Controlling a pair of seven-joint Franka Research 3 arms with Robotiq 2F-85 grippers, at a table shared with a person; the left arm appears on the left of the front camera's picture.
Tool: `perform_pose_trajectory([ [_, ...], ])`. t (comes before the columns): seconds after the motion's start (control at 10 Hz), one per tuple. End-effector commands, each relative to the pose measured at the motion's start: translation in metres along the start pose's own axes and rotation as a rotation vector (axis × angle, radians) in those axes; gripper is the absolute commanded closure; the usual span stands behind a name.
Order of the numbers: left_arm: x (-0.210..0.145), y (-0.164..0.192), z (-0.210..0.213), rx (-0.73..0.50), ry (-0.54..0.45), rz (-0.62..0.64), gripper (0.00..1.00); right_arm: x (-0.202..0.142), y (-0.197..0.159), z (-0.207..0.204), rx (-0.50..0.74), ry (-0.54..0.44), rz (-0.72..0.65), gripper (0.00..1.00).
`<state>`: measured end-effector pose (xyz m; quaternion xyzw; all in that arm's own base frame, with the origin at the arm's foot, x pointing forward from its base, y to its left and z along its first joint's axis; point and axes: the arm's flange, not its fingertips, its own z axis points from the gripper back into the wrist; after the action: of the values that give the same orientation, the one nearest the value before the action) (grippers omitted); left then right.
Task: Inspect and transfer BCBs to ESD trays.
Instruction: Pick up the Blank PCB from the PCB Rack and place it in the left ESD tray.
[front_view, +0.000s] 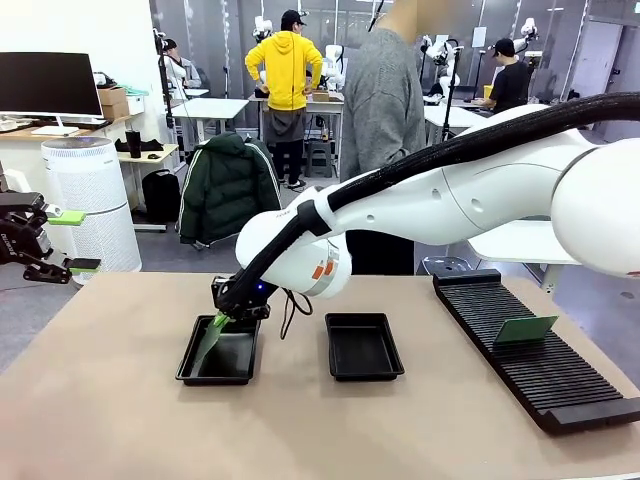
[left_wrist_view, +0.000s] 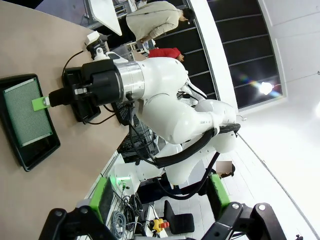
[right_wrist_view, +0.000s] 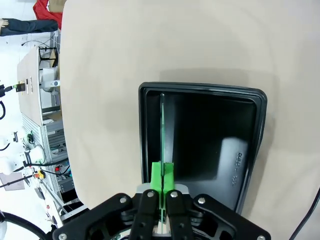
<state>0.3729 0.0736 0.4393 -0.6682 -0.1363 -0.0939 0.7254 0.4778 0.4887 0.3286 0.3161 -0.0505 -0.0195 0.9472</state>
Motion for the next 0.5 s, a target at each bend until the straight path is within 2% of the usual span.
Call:
perform_pose_trajectory([
  [0.0, -0.0005, -0.0009, -0.0001, -0.002, 0.000, 0.001, 0.00, -0.0002, 0.0035, -0.0077, -0.021, -0.025, -0.027, 0.98],
  [0.4, -0.0005, -0.0009, -0.0001, -0.002, 0.000, 0.001, 0.00, -0.0049, 0.0013, -0.0104, -0.038, -0.003, -0.047, 0.98],
])
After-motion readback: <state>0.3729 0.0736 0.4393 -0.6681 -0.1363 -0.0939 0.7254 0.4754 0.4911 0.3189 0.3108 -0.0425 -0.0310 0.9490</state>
